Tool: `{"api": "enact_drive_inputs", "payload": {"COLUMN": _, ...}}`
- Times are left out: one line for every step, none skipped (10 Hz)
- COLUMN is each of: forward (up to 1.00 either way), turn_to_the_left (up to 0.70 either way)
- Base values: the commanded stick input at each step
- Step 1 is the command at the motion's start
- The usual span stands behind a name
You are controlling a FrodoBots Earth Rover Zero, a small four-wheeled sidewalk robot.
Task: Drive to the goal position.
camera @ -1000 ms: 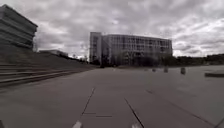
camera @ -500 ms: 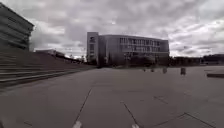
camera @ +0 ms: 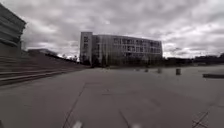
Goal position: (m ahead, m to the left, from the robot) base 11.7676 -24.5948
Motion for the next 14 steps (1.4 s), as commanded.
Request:
{"api": "enact_drive_inputs", "payload": {"forward": 0.70, "turn_to_the_left": -0.31}}
{"api": "enact_drive_inputs", "payload": {"forward": 0.70, "turn_to_the_left": -0.31}}
{"api": "enact_drive_inputs", "payload": {"forward": 0.70, "turn_to_the_left": -0.31}}
{"api": "enact_drive_inputs", "payload": {"forward": 0.70, "turn_to_the_left": -0.31}}
{"api": "enact_drive_inputs", "payload": {"forward": 0.70, "turn_to_the_left": -0.31}}
{"api": "enact_drive_inputs", "payload": {"forward": 0.70, "turn_to_the_left": -0.31}}
{"api": "enact_drive_inputs", "payload": {"forward": 0.70, "turn_to_the_left": -0.31}}
{"api": "enact_drive_inputs", "payload": {"forward": 0.70, "turn_to_the_left": -0.31}}
{"api": "enact_drive_inputs", "payload": {"forward": 0.70, "turn_to_the_left": -0.25}}
{"api": "enact_drive_inputs", "payload": {"forward": 0.70, "turn_to_the_left": 0.00}}
{"api": "enact_drive_inputs", "payload": {"forward": 0.70, "turn_to_the_left": 0.00}}
{"api": "enact_drive_inputs", "payload": {"forward": 0.70, "turn_to_the_left": 0.00}}
{"api": "enact_drive_inputs", "payload": {"forward": 0.70, "turn_to_the_left": 0.00}}
{"api": "enact_drive_inputs", "payload": {"forward": 0.70, "turn_to_the_left": 0.00}}
